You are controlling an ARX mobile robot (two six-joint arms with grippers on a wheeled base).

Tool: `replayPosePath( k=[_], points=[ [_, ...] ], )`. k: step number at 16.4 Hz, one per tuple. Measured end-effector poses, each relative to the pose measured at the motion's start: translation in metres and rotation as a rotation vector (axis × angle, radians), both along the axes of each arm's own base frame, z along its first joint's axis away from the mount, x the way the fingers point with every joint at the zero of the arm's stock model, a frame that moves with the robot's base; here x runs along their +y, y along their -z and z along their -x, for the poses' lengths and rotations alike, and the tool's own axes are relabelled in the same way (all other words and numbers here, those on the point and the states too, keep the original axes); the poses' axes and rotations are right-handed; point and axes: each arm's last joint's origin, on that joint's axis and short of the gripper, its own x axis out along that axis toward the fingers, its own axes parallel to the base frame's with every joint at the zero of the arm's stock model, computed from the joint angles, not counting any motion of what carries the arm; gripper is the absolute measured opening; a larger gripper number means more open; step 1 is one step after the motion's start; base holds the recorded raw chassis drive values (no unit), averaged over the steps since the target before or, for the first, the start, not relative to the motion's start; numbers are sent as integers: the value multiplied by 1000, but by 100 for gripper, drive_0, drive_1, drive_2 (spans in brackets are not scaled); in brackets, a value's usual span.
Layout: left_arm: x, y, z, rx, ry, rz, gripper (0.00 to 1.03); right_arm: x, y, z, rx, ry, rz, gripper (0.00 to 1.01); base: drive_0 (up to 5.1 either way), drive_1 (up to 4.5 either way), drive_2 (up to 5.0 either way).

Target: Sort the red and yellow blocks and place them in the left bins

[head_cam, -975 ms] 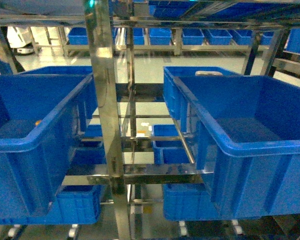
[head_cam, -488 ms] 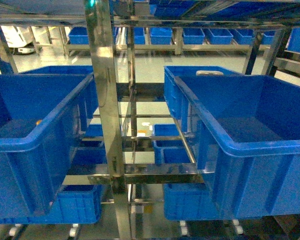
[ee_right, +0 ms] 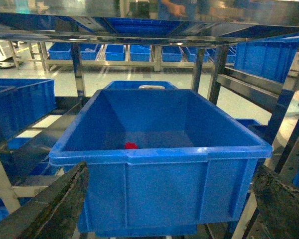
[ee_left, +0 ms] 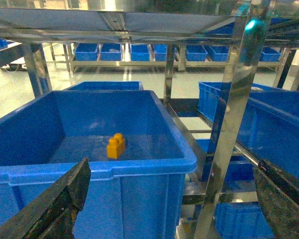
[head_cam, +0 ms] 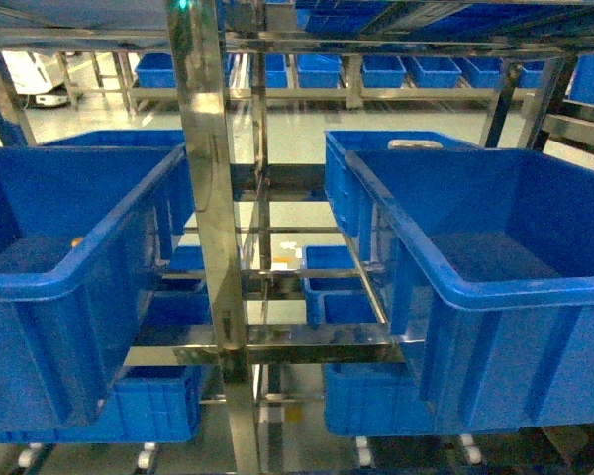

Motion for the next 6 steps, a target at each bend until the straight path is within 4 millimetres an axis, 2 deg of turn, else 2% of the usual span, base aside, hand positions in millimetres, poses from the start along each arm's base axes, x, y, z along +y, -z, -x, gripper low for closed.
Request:
replayPosePath(
  k=[6],
  points=[
    [0,0,0,0,0,0,98,0,0,0,0,0,0,98,0,0,0]
  ],
)
